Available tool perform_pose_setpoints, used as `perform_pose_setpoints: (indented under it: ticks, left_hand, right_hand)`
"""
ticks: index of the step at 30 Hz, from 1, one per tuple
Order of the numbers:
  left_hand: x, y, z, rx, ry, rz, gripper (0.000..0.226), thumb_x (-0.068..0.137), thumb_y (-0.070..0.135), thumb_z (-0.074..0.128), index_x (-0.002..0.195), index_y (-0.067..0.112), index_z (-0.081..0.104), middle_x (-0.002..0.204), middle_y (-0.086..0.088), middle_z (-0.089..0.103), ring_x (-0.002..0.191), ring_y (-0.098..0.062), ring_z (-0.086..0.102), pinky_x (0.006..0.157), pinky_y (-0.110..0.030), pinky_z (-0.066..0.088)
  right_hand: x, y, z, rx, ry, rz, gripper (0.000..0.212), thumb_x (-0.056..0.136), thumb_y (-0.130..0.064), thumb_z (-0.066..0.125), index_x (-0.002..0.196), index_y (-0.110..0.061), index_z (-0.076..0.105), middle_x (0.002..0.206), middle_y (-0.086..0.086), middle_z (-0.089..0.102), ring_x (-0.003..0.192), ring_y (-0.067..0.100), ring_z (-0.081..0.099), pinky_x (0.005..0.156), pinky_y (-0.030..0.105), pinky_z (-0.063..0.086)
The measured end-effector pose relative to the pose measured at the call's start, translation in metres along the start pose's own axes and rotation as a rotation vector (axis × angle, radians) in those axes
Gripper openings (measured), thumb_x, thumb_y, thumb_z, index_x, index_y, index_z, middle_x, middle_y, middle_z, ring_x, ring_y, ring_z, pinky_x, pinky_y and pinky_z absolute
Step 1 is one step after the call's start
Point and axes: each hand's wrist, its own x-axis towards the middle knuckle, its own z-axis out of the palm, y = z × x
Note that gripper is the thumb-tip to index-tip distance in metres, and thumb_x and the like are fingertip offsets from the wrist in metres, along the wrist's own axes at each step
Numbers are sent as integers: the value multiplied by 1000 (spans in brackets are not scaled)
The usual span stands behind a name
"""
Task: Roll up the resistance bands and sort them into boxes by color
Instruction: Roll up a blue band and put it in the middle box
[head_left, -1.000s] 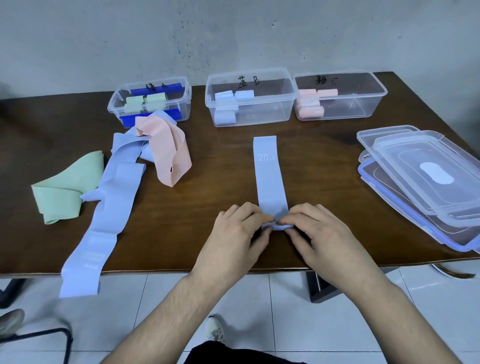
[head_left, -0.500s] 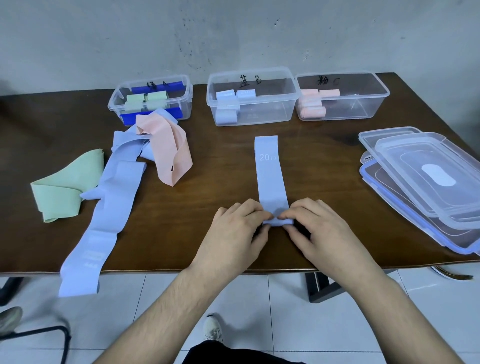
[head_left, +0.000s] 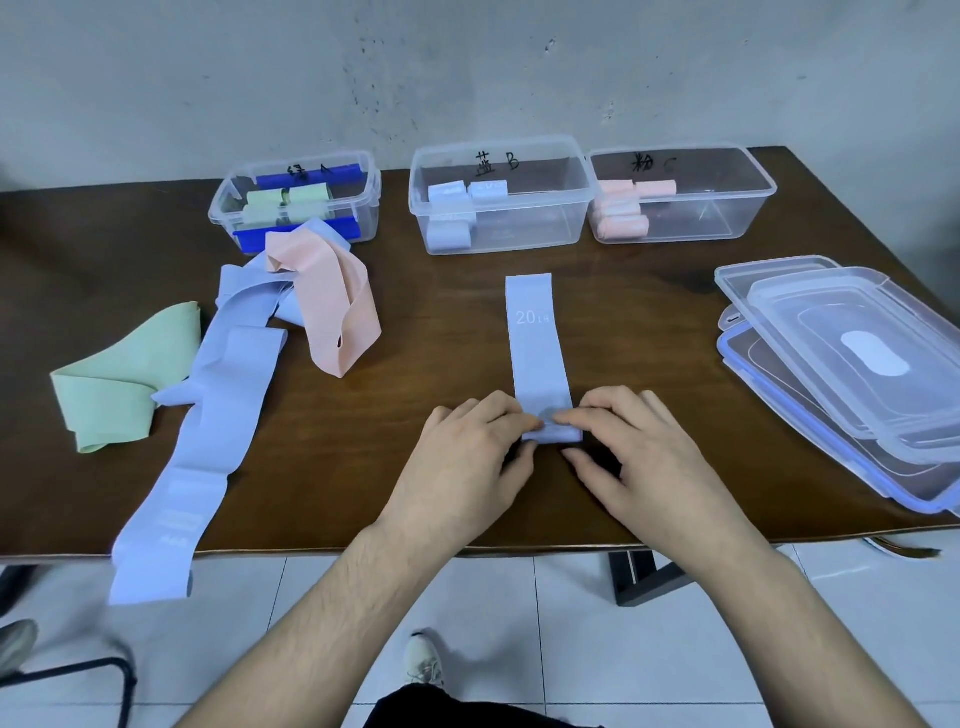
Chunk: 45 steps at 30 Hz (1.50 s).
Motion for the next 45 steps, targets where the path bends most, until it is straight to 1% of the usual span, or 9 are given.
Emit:
perform_pose_setpoints:
  ticks: [3,7,13,18,25,30,34,40,45]
  left_hand:
    - [0,1,0,-28,-13,-23,24,97,27,57,118,23,69,111,9,57,91,-12,59,78,-35,47]
    - [0,1,1,-32,22,-2,24,96,21,60,118,22,68,111,7,58,88,-13,59,75,-32,45]
    - [3,-2,3,-6,28,10,23,92,21,65,115,23,69,111,7,63,90,-14,62,75,-34,49]
    - [11,-4,0,23,4,28,23,91,23,67,114,22,70,108,5,64,89,-17,62,75,-37,51]
    - [22,-3,-6,19,-55,57,23,97,30,60,116,23,70,108,6,60,92,-15,61,77,-36,49]
    - [10,0,-8,62,-56,97,21,97,30,59,114,26,70,106,8,62,90,-14,62,73,-31,44]
    - [-8,3,-10,47,-53,114,18,95,29,62,110,26,71,103,10,63,86,-13,62,70,-32,48]
    - [-26,8,-14,-5,-47,110,29,96,38,43,110,28,67,101,14,64,82,-12,58,68,-34,49]
    - [-27,6,-11,-83,-29,61,30,94,41,43,102,26,68,97,15,64,76,-10,53,66,-36,49]
  right_hand:
    - [4,3,-1,5,-13,-3,27,91,-19,69,117,-25,67,110,-15,56,92,7,45,80,16,39]
    - [8,5,0,13,-35,9,24,95,-20,64,118,-23,68,109,-13,59,94,6,47,82,13,35]
    - [15,4,-4,-22,-99,35,31,100,-27,55,129,-24,64,116,-14,57,100,8,45,88,19,39]
    - [16,3,-6,1,-106,39,40,95,-28,63,135,-26,60,119,-15,54,100,7,44,87,16,36]
    - [25,3,-6,84,-86,65,20,95,-22,64,115,-25,67,113,-15,61,100,2,49,88,17,41]
    - [11,2,-7,67,-61,9,20,92,-19,68,112,-24,69,108,-15,62,95,1,49,83,15,39]
    - [-7,-1,-5,84,-60,-25,20,91,-20,69,111,-26,68,106,-19,60,93,5,51,80,11,39]
    - [-21,-9,-5,102,-65,-54,18,92,-25,63,109,-25,69,102,-20,58,90,3,47,79,10,37]
    - [-20,-12,-6,76,-46,-55,23,93,-30,61,113,-25,70,104,-22,53,89,1,39,78,10,36]
